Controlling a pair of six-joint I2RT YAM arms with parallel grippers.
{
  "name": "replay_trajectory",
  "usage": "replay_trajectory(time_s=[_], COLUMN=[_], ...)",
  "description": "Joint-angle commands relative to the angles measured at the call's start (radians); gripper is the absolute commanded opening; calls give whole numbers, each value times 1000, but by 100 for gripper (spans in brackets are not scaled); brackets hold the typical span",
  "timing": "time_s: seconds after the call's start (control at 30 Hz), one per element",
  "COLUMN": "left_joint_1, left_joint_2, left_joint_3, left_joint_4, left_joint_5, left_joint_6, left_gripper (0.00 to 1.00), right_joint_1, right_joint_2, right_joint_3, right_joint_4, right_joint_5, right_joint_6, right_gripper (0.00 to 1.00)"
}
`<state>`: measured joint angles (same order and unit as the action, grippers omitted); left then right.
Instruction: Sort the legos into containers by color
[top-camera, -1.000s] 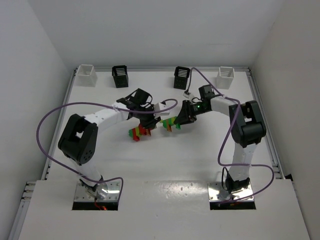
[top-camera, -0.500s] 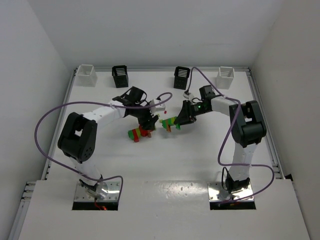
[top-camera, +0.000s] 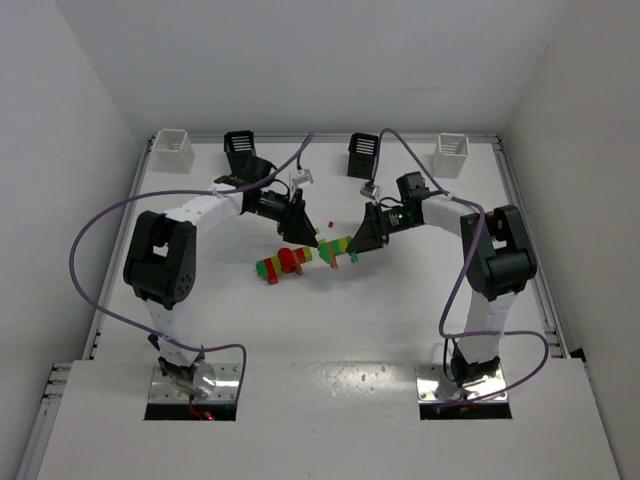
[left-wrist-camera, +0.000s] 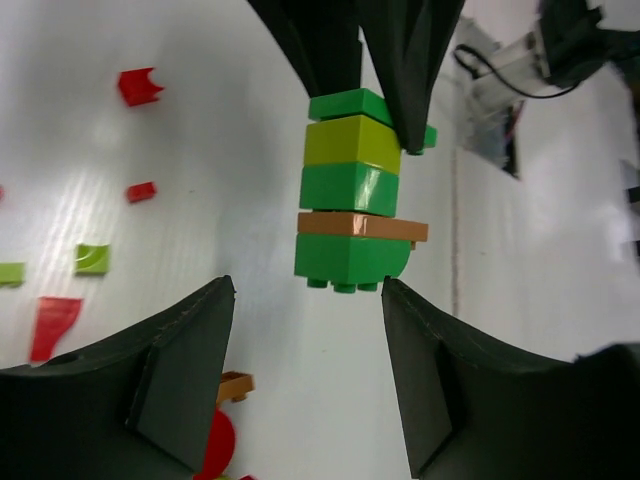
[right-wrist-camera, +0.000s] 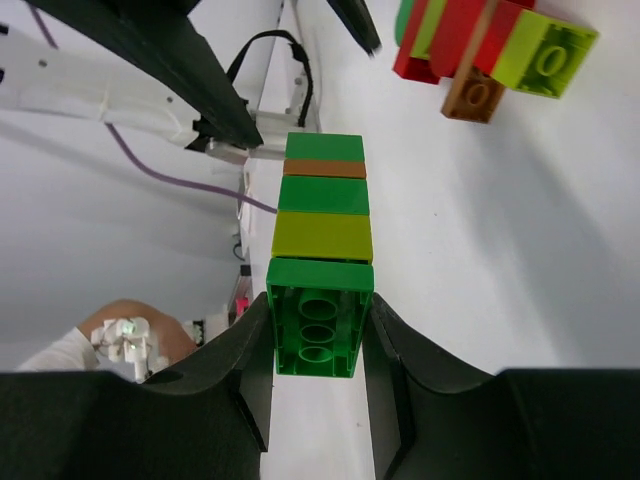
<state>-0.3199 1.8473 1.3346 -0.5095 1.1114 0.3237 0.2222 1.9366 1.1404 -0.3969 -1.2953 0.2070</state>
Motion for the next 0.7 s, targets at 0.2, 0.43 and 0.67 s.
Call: replay_trajectory(time_s=[0.2, 0.43, 0.67], left_joint_1=[-2, -31, -42], left_joint_2=[41, 50, 70], left_joint_3=[58, 49, 49], left_joint_4=[-26, -26, -26], left_joint_5=[272, 294, 201], left_joint_6=[-89, -100, -91], left_gripper=[64, 61, 61], right_joint_1=[8, 17, 26], right_joint_2=[-76, -41, -22], right_joint_3=[35, 64, 119], right_joint_4=[-48, -92, -149], right_joint_5=[-94, -94, -130], right_joint_6=[-146, -192, -253], right_gripper=[0, 0, 0])
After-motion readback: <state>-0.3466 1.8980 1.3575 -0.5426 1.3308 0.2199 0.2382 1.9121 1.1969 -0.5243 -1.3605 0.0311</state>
